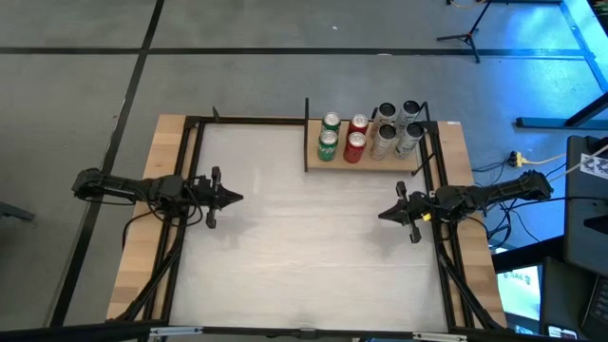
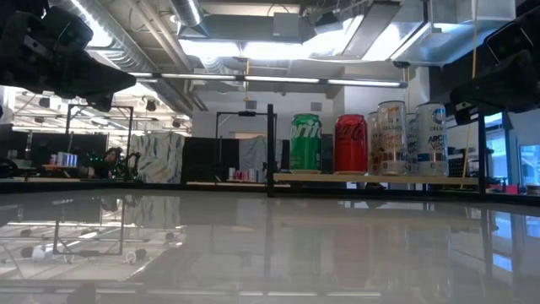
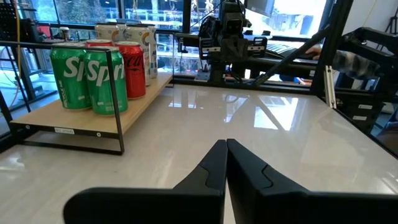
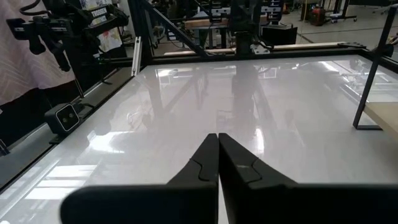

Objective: Place canned beverage on shelf
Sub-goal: Return to Home position

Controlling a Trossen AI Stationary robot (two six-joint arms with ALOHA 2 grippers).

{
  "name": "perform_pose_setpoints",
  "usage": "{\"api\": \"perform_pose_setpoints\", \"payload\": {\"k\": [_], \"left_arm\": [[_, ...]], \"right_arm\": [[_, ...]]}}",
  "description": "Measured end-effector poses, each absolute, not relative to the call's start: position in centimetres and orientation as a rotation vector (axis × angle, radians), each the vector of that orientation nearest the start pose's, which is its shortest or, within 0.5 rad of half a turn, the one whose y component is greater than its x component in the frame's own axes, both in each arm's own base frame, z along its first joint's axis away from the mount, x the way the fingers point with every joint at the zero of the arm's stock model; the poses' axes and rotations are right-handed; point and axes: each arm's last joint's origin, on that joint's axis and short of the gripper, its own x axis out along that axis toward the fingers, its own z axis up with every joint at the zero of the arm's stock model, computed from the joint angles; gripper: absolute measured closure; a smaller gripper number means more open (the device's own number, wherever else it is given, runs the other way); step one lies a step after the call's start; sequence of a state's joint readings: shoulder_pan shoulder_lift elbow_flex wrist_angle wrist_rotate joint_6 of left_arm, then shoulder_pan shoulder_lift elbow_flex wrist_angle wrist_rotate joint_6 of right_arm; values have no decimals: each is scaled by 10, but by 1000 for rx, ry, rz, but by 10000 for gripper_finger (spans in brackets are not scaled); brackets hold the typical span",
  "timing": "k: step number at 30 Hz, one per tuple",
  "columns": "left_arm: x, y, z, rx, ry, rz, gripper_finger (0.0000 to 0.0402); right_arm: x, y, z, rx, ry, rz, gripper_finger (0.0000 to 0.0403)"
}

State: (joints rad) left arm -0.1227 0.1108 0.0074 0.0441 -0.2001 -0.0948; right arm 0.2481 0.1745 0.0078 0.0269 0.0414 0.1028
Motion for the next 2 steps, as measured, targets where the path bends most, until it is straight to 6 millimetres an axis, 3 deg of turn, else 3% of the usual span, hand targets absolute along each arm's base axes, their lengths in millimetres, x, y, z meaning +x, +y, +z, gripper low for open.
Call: {"api": "perform_pose_setpoints", "payload": {"k": [2], "left_arm": [[103, -7, 161, -85, 55, 80, 399]], "right_arm": [[104, 25, 154, 82, 149, 199, 402]]}}
